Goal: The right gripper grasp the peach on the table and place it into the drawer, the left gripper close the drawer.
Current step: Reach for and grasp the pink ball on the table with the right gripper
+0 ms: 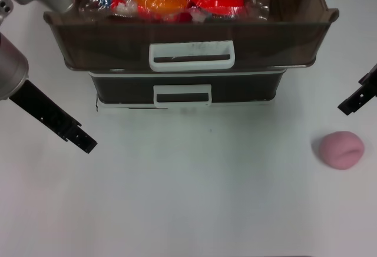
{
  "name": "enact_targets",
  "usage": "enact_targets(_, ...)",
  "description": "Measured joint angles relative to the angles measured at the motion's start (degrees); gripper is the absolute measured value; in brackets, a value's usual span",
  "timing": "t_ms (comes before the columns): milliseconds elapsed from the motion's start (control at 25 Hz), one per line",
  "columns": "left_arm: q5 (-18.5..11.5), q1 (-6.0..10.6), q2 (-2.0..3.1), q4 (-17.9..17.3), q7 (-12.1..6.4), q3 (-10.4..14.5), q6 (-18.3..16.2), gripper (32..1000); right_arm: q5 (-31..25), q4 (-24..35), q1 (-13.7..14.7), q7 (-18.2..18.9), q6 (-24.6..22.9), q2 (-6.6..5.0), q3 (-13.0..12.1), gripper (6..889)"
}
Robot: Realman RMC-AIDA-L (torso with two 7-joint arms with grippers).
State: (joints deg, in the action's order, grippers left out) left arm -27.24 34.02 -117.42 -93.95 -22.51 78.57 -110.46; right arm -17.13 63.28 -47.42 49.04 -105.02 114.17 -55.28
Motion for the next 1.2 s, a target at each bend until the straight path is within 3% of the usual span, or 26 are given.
enact_targets(760, 0.0, -0.02, 0.08, -0.5, -0.23, -0.3, -0.1, 815, -0.5, 0.1, 1.6, 0.3, 1.2, 0.17, 0.6, 831)
enact_targets(1040, -0.2, -0.24, 0.02, -0.1, -0.47, -0.3, 0.5, 815, -0.5, -1.0, 5.1, 0.5, 5.1, 0.17, 0.3, 831)
enact_targets(1200, -0.2, -0.34, 0.00, 0.0, -0.49, -0.3, 0.5, 816, -0.4, -5.5, 6.3, 0.9, 9.4, 0.73, 0.1, 831)
